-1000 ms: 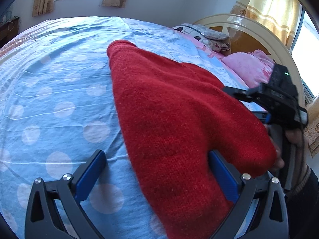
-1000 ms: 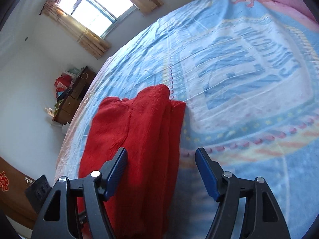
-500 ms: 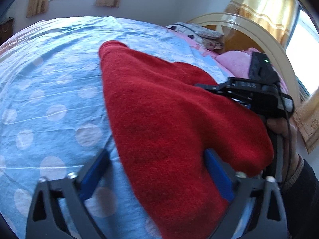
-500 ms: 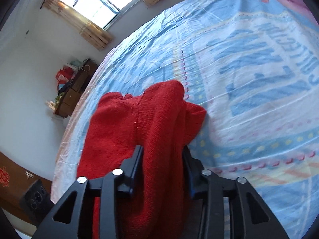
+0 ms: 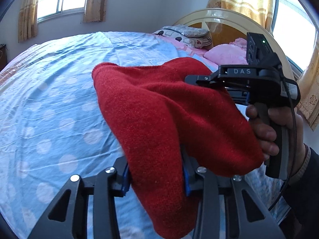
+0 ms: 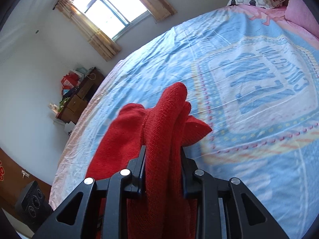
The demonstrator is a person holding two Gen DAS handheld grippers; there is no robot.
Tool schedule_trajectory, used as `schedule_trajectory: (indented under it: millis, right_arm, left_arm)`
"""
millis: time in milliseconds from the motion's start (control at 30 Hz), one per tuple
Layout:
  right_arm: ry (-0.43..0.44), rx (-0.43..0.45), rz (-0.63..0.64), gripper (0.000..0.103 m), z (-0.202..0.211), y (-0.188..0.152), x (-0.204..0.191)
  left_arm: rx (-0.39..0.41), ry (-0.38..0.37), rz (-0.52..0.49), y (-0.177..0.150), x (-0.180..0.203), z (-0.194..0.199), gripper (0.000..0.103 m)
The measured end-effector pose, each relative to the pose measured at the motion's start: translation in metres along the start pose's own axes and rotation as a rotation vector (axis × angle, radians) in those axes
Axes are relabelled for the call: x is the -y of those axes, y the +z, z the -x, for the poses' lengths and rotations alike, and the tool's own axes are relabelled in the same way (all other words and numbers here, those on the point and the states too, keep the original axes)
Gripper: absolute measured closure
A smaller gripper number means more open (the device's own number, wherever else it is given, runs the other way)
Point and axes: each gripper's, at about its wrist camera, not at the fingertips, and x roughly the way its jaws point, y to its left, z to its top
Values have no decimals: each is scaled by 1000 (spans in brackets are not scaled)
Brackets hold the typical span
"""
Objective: Fold small clothes
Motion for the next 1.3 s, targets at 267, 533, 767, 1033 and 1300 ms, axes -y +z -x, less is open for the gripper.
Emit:
schedule_trajectory:
  millis: [267, 533, 767, 1033, 1300]
  right_arm:
    - [65, -3, 22, 75, 5, -20, -32]
    - [138, -6, 37, 75, 0, -35, -67]
    - [188, -19, 50, 76, -11, -49, -96]
    - [225, -45, 88, 76, -21, -69, -127]
    - [259, -69, 126, 76, -28, -82, -154]
  left_arm:
    - [45, 25, 4, -9, -12, 40, 63]
    - [73, 66, 17, -24, -26, 74, 63]
    - [85, 106, 39, -37, -39, 99, 63]
    - [93, 143, 70, -53, -54, 119, 63]
    - [109, 177, 94, -69, -66, 141, 63]
